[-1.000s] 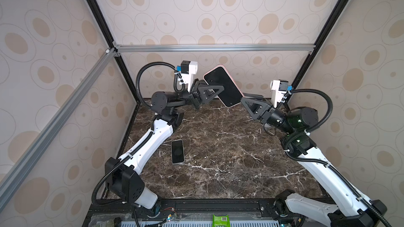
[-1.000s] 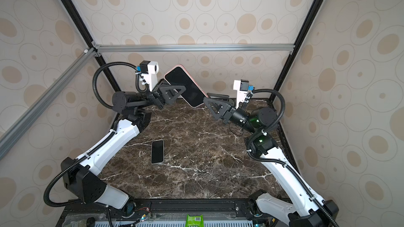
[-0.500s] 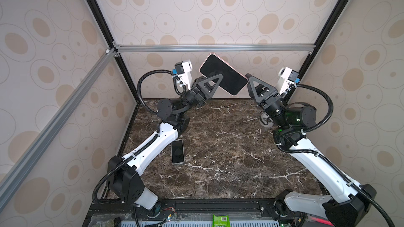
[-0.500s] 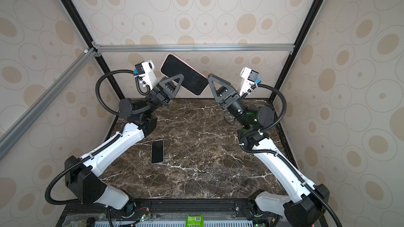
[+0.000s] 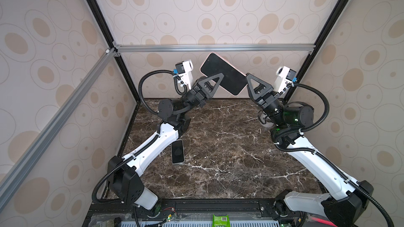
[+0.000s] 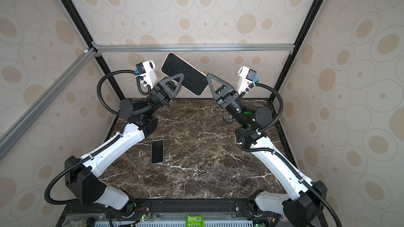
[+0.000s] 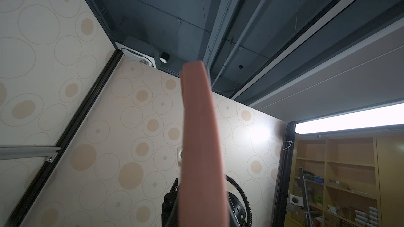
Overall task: Take the phone out of the phone case
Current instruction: Remove the phone case from the phone.
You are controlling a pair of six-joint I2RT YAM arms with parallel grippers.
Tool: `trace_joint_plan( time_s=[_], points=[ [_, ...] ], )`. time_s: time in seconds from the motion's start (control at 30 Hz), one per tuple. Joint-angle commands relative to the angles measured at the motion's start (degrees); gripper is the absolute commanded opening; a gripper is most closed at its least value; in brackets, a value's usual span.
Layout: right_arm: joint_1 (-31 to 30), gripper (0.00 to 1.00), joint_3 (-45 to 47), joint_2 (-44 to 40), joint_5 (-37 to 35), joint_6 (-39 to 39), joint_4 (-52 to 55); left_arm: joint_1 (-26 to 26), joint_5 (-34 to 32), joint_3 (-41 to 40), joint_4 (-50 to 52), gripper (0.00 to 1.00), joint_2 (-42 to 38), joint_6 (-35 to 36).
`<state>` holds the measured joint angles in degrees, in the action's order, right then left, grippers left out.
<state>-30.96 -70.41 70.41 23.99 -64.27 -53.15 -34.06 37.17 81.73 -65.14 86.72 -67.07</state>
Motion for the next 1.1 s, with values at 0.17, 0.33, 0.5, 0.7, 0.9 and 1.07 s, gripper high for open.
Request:
trace_joint_plan(
  time_s=[0.17, 0.33, 0.5, 0.7, 0.9, 1.07],
  points=[
    [-1.2, 0.0, -1.2, 1.1, -0.2, -12.4, -6.7, 1.4, 5.7, 9.6, -7.4, 0.0, 7.5, -0.4],
    [-1.7, 0.0, -2.0, 0.5, 0.0, -13.3, -5.7, 2.3, 9.1, 13.1, -6.6, 0.0, 12.3, 0.2],
    [-2.2, 0.0, -1.7, 0.1, 0.2, -14.1, -5.3, 3.1, 11.2, 15.1, -5.1, 0.0, 15.1, 1.6],
    [-3.7, 0.0, -1.4, 0.4, 0.5, -14.4, -5.2, 3.8, 14.0, 18.6, -4.8, 0.0, 19.2, 1.2],
    [-5.6, 0.0, -1.7, 1.1, 1.1, -14.4, -5.4, 5.0, 17.0, 23.6, -5.2, 0.0, 23.7, -0.7],
    [-6.8, 0.0, -1.2, 0.7, 2.1, -13.0, -4.4, 6.3, 20.2, 28.9, -4.8, 0.0, 27.1, -2.5]
  ],
)
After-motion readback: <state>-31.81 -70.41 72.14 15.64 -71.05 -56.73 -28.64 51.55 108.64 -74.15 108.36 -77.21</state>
